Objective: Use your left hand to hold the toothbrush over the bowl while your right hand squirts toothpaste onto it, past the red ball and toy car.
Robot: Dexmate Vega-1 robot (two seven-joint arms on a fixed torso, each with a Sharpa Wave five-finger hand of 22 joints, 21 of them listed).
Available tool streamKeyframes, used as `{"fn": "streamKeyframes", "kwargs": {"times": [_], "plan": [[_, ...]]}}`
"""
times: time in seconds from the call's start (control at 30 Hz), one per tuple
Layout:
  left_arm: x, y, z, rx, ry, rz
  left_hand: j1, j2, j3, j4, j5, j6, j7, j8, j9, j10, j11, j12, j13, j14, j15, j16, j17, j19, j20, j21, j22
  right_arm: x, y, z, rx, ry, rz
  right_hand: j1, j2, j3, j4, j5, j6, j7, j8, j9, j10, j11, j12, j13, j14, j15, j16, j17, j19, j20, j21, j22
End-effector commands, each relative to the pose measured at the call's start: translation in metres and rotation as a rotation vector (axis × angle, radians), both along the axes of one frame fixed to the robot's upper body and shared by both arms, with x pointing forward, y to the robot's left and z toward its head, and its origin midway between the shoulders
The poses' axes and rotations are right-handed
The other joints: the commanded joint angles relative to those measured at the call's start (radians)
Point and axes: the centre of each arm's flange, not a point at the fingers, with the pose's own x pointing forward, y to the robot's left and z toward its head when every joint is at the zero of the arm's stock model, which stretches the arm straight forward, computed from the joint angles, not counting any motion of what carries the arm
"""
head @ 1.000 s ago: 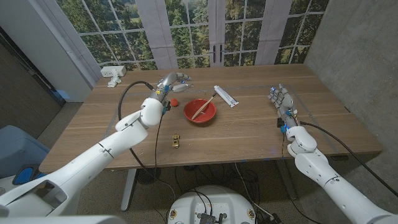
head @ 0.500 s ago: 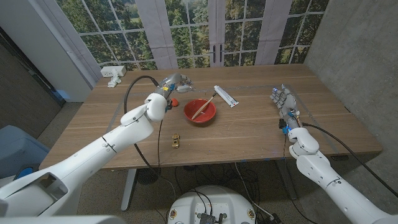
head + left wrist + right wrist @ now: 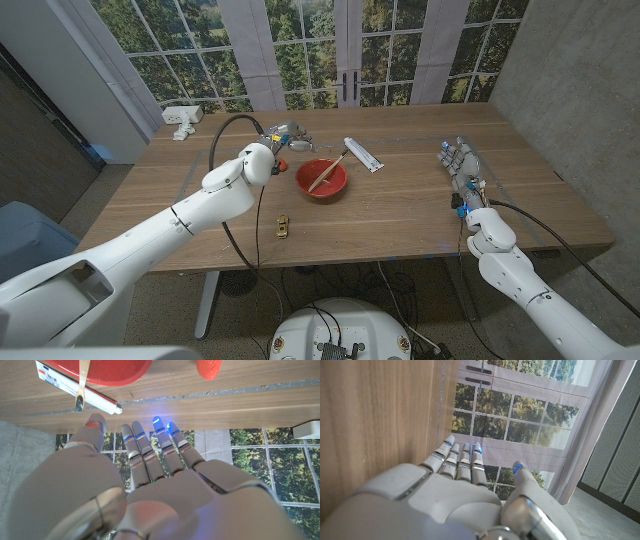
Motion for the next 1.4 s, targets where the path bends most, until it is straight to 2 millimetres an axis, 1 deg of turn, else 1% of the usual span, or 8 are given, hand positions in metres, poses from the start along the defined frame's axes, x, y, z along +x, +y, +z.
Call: {"fn": "streamKeyframes", "kwargs": {"times": [0.03, 0.07, 0.2, 0.53, 0.63, 0.83, 1.1, 1.4], "plan": [[0.000, -0.016, 0.013, 0.079, 0.042, -0.005, 0.020, 0.023, -0.020, -0.003, 0.005, 0.002, 0.014, -0.015, 0.006, 0.022, 0.012, 0.000, 0.009, 0.050, -0.160, 0.018, -0.006, 0.163, -0.036, 0.069, 0.004, -0.005, -0.003, -0.002, 0.015, -0.018, -0.015, 0.000, -0.001, 0.001, -0.009, -0.002, 0.008, 0.000, -0.002, 0.005, 0.010, -0.002, 0.003, 0.006, 0.006, 0.002, 0.003, 0.001, 0.006, 0.006, -0.003, 0.001], [0.001, -0.016, 0.013, 0.082, 0.046, -0.007, 0.024, 0.027, -0.021, -0.003, 0.006, 0.006, 0.015, -0.018, 0.006, 0.032, 0.011, 0.003, 0.012, 0.065, -0.162, 0.017, -0.013, 0.196, -0.062, 0.084, 0.005, -0.005, -0.004, -0.002, 0.014, -0.019, -0.015, 0.000, -0.001, 0.001, -0.009, -0.002, 0.009, 0.000, -0.002, 0.005, 0.011, -0.001, 0.003, 0.006, 0.006, 0.001, 0.003, 0.001, 0.006, 0.005, -0.003, 0.001], [0.001, -0.019, 0.013, 0.099, 0.045, 0.006, 0.032, 0.037, -0.023, -0.004, 0.005, 0.015, 0.017, -0.019, 0.007, 0.062, 0.004, 0.014, 0.016, 0.097, -0.166, 0.029, -0.011, 0.212, -0.078, 0.094, 0.007, -0.006, -0.004, -0.004, 0.020, -0.022, -0.019, -0.001, -0.001, 0.000, -0.010, -0.002, 0.009, -0.001, -0.002, 0.005, 0.012, 0.000, 0.003, 0.006, 0.006, 0.001, 0.003, 0.002, 0.007, 0.006, -0.004, 0.001], [-0.001, -0.033, 0.019, 0.212, 0.079, 0.015, 0.061, 0.066, -0.044, -0.006, 0.002, 0.045, 0.018, -0.022, 0.007, 0.095, 0.006, 0.032, 0.035, 0.110, -0.165, 0.063, 0.029, 0.111, -0.070, 0.089, 0.042, -0.011, -0.007, -0.008, 0.036, -0.047, -0.031, -0.002, -0.001, -0.001, -0.013, -0.002, 0.011, -0.001, -0.004, 0.005, 0.014, -0.001, 0.002, 0.007, 0.009, 0.002, 0.004, 0.003, 0.010, 0.005, -0.007, 0.002], [-0.001, -0.038, 0.018, 0.237, 0.083, 0.016, 0.072, 0.077, -0.050, -0.008, 0.002, 0.053, 0.019, -0.024, 0.006, 0.109, 0.011, 0.039, 0.041, 0.119, -0.167, 0.079, 0.047, 0.133, -0.073, 0.116, 0.061, -0.012, -0.008, -0.010, 0.043, -0.053, -0.032, -0.002, -0.001, -0.001, -0.014, -0.003, 0.011, 0.000, -0.004, 0.005, 0.015, -0.001, 0.002, 0.007, 0.010, 0.003, 0.005, 0.003, 0.011, 0.006, -0.008, 0.002], [-0.004, -0.047, 0.019, 0.276, 0.080, 0.036, 0.106, 0.094, -0.088, -0.010, 0.001, 0.056, 0.031, -0.043, 0.006, 0.111, 0.014, 0.033, 0.059, 0.169, -0.166, 0.181, 0.156, 0.222, -0.106, 0.254, 0.169, -0.014, -0.011, -0.015, 0.056, -0.059, -0.032, -0.004, -0.003, -0.003, -0.016, -0.003, 0.012, 0.001, -0.005, 0.005, 0.016, 0.002, 0.001, 0.007, 0.011, 0.003, 0.005, 0.003, 0.012, 0.007, -0.010, 0.002], [-0.005, -0.057, 0.016, 0.342, 0.071, 0.097, 0.114, 0.098, -0.095, -0.009, 0.002, 0.054, 0.033, -0.047, 0.006, 0.107, 0.014, 0.027, 0.063, 0.160, -0.165, 0.198, 0.183, 0.207, -0.104, 0.280, 0.201, -0.021, -0.015, -0.020, 0.067, -0.070, -0.039, -0.006, -0.005, -0.005, -0.017, -0.003, 0.014, 0.001, -0.005, 0.005, 0.019, 0.003, 0.002, 0.008, 0.014, 0.006, 0.006, 0.003, 0.016, 0.007, -0.011, 0.002], [0.004, -0.066, 0.014, 0.380, 0.130, 0.119, 0.106, 0.105, -0.098, -0.001, 0.003, 0.039, 0.025, -0.056, 0.006, 0.075, 0.009, 0.002, 0.056, 0.155, -0.167, 0.202, 0.198, 0.186, -0.102, 0.310, 0.239, -0.029, -0.019, -0.025, 0.079, -0.082, -0.055, -0.009, -0.007, -0.007, -0.020, -0.003, 0.018, 0.001, -0.005, 0.006, 0.021, -0.001, 0.001, 0.008, 0.019, 0.007, 0.007, 0.003, 0.020, 0.008, -0.014, 0.002]]}}
